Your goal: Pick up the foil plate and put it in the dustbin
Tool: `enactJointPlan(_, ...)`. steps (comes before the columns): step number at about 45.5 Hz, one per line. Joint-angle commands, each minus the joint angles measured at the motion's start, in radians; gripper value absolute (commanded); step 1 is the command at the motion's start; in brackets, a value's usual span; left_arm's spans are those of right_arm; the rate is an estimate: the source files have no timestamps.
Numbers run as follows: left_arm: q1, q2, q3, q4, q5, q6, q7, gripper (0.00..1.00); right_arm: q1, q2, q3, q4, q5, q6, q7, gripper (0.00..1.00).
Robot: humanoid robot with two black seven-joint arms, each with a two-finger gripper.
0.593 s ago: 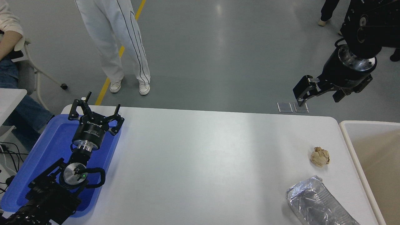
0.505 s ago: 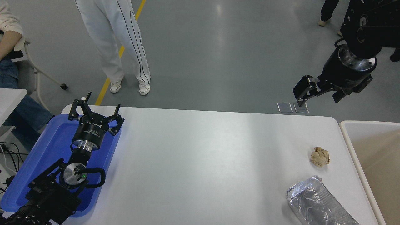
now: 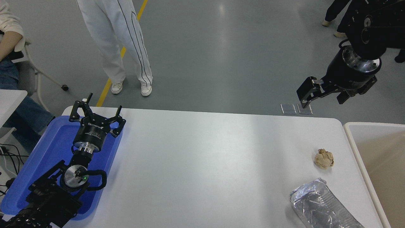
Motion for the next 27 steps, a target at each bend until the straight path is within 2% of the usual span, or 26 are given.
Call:
enactJointPlan(1,0.000,0.000,0.000,0.000,0.001,0.000,0.000,1.00,-0.002,0.001,0.001,0.000,0.000,0.000,0.000,1.00)
enactJointPlan(27,0.000,0.000,0.000,0.000,0.000,0.000,-0.002,1.00,0.000,-0.016,-0.016,0.002,0.000,0.000,0.000,1.00)
